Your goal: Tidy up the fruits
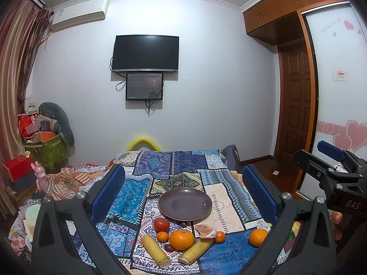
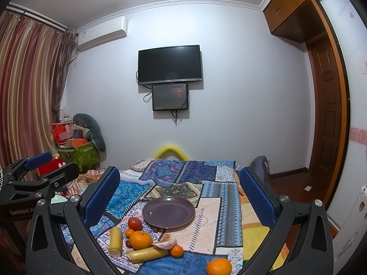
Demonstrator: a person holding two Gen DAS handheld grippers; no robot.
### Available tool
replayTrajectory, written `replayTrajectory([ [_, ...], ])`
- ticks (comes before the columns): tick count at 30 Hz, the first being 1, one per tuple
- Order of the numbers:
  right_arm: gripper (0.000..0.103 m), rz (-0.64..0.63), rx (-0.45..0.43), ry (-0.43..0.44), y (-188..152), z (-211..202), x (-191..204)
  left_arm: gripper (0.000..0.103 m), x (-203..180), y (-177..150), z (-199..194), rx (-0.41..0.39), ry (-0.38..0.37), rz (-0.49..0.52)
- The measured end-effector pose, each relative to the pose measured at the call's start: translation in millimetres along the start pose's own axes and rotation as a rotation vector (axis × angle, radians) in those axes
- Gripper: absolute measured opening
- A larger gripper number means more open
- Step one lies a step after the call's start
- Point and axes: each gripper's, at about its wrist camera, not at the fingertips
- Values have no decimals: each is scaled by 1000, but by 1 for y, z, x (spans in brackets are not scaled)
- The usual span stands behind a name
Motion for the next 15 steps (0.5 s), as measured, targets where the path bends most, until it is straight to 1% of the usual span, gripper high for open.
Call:
replayTrajectory([
  [11,103,3,0,-1,0,1,0,103,-1,-2,2,3,-1,2],
  [15,103,7,15,-10,-2,3,-1,103,2,-8,10,32,-12,3],
])
Point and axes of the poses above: each gripper's, at about its wrist camera, not at the fingertips, and z roughly the way its jaws point, x to its left, y to its top, and after that the axes turned 13 degrees about -x, right-handed
